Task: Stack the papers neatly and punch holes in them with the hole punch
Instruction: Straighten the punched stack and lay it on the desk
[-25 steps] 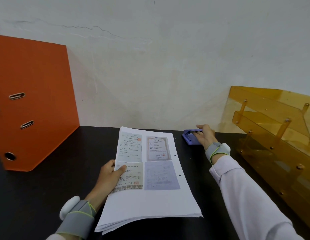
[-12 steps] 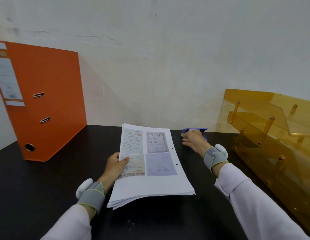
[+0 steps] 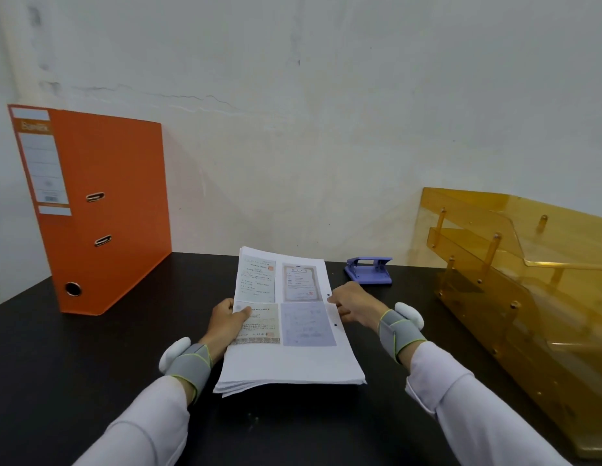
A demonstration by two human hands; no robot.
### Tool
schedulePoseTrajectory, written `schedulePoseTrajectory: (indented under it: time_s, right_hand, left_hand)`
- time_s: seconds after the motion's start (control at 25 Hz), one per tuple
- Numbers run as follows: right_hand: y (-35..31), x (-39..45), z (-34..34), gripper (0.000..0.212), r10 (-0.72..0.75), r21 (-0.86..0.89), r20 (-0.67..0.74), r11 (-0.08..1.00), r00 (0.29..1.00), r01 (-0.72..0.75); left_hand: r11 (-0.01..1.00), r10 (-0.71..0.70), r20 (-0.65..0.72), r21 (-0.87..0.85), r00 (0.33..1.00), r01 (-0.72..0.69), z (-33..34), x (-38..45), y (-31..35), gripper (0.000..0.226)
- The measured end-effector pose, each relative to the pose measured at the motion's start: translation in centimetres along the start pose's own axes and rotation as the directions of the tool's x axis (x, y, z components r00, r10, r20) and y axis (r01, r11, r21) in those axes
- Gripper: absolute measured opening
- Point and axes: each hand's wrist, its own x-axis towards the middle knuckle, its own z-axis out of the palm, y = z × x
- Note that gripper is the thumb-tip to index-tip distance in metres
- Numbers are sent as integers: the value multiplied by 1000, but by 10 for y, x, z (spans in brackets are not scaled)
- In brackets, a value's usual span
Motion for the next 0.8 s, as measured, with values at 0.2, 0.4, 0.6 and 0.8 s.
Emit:
schedulePoseTrajectory:
  time_s: [0.2,0.4,0.6,0.8]
  right_hand:
    - [-8,-3,-3,31,-172,110,-163,975,972,191]
    - [-41,-11,-15,28,-370,168,-417,866,830,470]
    - [-49,-26,-17,20,-563,64,-541,713,625,698]
    - [-26,-22,-3,14,-576,-34,-513,754,636,656]
  left_hand:
    - [999,48,18,-10,999,-48,0,-2,19,14]
    - [965,253,-32,-59,967,-254,-6,4,81,8]
    - [900,431,-29,-55,902,-432,-6,1,112,11]
    - [927,374,-26,-5,927,-375,-1,-1,80,20]
